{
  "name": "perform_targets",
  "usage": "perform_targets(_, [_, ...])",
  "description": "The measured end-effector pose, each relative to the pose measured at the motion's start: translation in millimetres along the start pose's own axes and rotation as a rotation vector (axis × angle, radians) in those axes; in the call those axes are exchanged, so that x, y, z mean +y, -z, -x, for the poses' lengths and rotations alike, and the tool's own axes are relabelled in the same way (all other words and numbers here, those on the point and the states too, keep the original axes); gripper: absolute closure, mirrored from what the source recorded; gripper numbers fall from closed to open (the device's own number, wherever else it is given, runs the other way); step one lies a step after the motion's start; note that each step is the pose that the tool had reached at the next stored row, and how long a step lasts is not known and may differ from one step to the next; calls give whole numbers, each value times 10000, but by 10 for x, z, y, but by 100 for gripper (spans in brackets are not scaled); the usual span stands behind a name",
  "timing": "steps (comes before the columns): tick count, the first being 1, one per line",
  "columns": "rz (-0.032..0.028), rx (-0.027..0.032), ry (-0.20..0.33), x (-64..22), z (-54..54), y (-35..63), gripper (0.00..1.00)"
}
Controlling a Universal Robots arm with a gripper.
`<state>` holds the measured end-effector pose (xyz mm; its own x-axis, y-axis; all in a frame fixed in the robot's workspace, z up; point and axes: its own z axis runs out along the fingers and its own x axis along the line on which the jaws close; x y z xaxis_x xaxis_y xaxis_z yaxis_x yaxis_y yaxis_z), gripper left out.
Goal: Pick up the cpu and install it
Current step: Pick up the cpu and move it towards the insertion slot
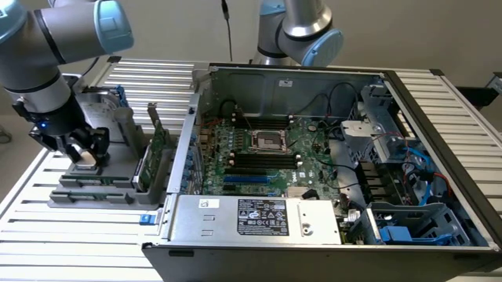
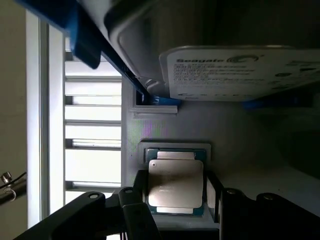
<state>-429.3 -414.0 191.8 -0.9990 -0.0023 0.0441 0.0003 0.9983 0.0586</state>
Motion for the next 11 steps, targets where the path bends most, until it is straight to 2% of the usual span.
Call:
perform_targets(4, [50, -1, 2, 6, -5, 97, 45])
perform_targets(11, [57, 4, 2, 24, -17, 407, 45])
